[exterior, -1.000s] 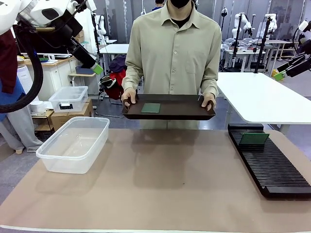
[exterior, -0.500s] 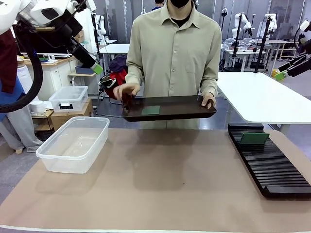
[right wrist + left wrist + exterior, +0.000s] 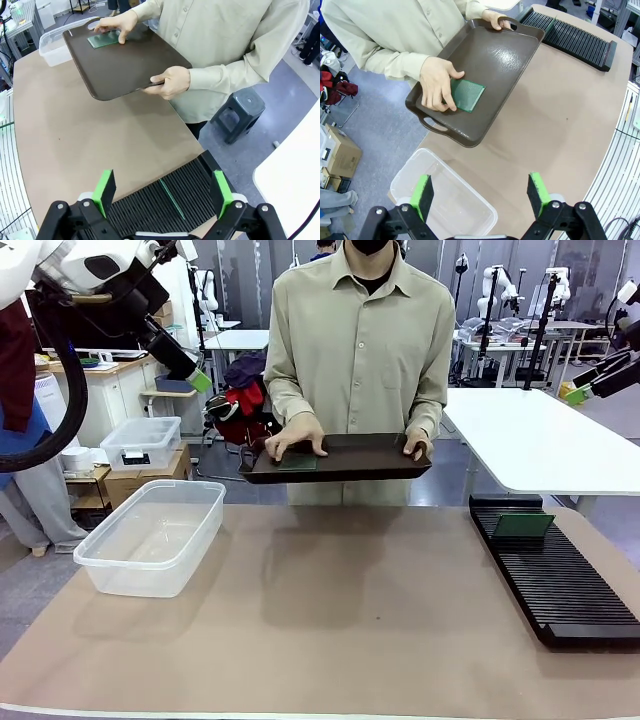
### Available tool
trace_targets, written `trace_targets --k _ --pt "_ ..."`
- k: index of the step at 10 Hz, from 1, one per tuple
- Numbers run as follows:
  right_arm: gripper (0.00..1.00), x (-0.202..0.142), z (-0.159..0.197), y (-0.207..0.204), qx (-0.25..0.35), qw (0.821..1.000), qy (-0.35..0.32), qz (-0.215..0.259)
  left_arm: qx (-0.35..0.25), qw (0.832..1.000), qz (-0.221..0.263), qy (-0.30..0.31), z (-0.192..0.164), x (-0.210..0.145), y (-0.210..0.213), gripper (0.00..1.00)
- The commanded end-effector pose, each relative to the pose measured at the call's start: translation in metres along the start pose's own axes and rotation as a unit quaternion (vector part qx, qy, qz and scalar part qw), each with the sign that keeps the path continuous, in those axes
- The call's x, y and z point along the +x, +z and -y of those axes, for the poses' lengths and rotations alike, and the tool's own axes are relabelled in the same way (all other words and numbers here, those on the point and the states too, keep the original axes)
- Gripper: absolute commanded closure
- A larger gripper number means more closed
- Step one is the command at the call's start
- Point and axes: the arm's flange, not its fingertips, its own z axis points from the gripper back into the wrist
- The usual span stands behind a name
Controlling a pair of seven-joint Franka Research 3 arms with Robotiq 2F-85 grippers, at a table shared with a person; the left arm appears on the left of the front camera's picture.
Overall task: Sort PCBs into racks and boxes based on the side picked up.
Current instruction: Pick up the Blank PCB handed by the Human.
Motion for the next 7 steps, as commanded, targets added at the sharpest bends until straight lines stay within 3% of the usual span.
trace_targets --k 1,7 --pt "0.0 0.0016 -0.0013 -0.0017 0.003 1.0 0.001 0.0 0.0 1.0 -0.002 0.001 0.0003 -0.0021 -0.0012 0.0" --pt "0.0 0.0016 -0.0013 -0.0017 0.003 1.0 0.001 0.0 0.0 1.0 -0.002 0.001 0.0003 -0.0021 -0.0012 0.0"
